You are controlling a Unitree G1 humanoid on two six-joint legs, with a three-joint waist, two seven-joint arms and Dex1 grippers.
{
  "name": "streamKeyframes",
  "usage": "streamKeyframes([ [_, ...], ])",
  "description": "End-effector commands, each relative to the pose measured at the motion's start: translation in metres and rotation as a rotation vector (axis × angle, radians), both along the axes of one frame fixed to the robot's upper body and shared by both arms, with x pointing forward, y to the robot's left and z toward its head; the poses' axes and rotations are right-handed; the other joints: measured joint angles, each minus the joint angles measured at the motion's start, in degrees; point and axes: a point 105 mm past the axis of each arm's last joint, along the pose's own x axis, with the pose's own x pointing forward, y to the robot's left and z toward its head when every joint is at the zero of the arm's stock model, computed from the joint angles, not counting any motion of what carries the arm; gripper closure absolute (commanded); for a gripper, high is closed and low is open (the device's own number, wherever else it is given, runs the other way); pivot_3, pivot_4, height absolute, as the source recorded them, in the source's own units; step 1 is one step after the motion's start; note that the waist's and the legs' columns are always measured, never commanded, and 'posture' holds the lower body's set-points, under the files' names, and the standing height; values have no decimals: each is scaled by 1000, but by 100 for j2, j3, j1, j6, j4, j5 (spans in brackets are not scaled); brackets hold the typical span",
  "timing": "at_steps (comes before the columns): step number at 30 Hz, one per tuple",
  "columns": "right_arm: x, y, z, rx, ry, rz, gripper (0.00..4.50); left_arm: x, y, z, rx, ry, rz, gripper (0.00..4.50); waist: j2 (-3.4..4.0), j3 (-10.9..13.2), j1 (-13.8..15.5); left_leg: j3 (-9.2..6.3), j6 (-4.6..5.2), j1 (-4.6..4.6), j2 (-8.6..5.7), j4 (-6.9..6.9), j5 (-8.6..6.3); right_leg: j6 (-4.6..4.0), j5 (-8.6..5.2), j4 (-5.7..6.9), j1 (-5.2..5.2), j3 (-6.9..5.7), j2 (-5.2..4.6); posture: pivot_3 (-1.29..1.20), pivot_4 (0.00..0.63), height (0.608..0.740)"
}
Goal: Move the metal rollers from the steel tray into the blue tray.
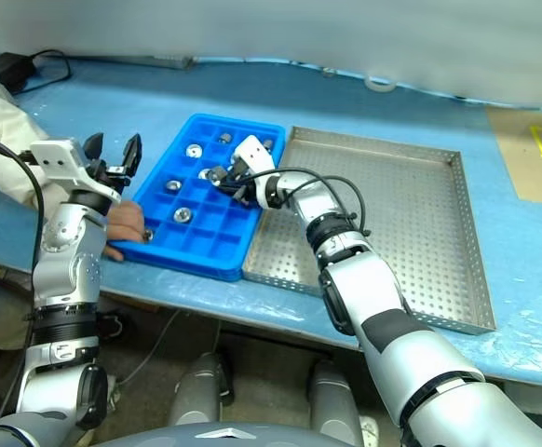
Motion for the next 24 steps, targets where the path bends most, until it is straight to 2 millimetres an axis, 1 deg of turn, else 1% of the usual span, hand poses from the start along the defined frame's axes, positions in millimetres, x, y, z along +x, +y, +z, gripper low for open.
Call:
streamKeyframes([
  [1,0,9,20,28,-65,27,3093,-4,-3,15,23,-49,-9,890,0,0,0,-1,-2,2,3,-3,2,0,0,0,0,0,4,-116,150,740],
  [2,0,9,19,19,-67,29,2942,-4,-3,15,24,-48,-10,890,0,0,1,-2,-5,2,6,-4,3,0,0,0,0,0,8,-126,150,740],
  [4,1,6,17,6,-77,18,2231,-2,-5,15,26,-47,-16,890,0,0,3,-3,-8,1,17,-4,5,0,0,-2,0,0,18,-126,150,740],
  [6,4,-1,22,33,-79,1,1638,0,-7,15,28,-44,-29,890,0,0,5,-3,-13,0,30,-4,8,0,0,-2,0,0,32,-141,150,740],
  [9,10,-15,33,91,-83,-22,1638,4,-13,14,33,-39,-56,890,0,0,15,-3,-26,1,59,-4,16,0,0,-1,2,1,58,-151,150,740],
  [11,13,-31,44,151,-76,-25,1638,7,-22,14,47,-34,-97,890,0,0,17,-7,-39,1,72,-4,24,-1,1,4,1,0,73,-186,150,740],
  [12,13,-36,48,172,-72,-21,1638,8,-26,13,54,-32,-114,890,0,0,15,-8,-43,4,75,-5,26,-2,1,5,1,0,76,-186,150,740],
  [13,12,-47,49,168,-64,-5,1638,10,-32,12,62,-28,-149,890,0,0,13,-8,-44,6,76,-5,27,-3,2,6,1,0,78,-214,150,740],
  [16,9,-76,38,69,-65,15,1638,14,-50,8,93,-13,-235,890,0,0,12,-7,-44,11,75,-5,27,-4,3,4,6,2,79,-253,150,740],
  [19,6,-95,26,1,-44,6,1638,18,-61,5,107,-5,-278,890,-1,-1,-16,-6,-42,17,74,-3,27,-4,4,2,11,6,80,-272,150,740],
  [20,4,-101,18,-47,-35,2,1638,19,-64,4,113,-3,-289,890,-1,-1,-27,-6,-42,16,74,-3,27,-4,4,3,9,8,83,-281,150,740],
  [22,-1,-111,-7,-174,-8,1,1638,21,-69,1,120,2,-307,890,-1,-1,-52,-6,-43,20,76,-3,27,-4,5,5,8,11,87,-294,150,740],
  [24,-6,-119,-29,-266,27,0,1638,21,-73,-1,129,7,-318,890,-1,-1,-97,-4,-43,23,77,-3,28,-5,5,6,9,13,88,-294,150,740],
])
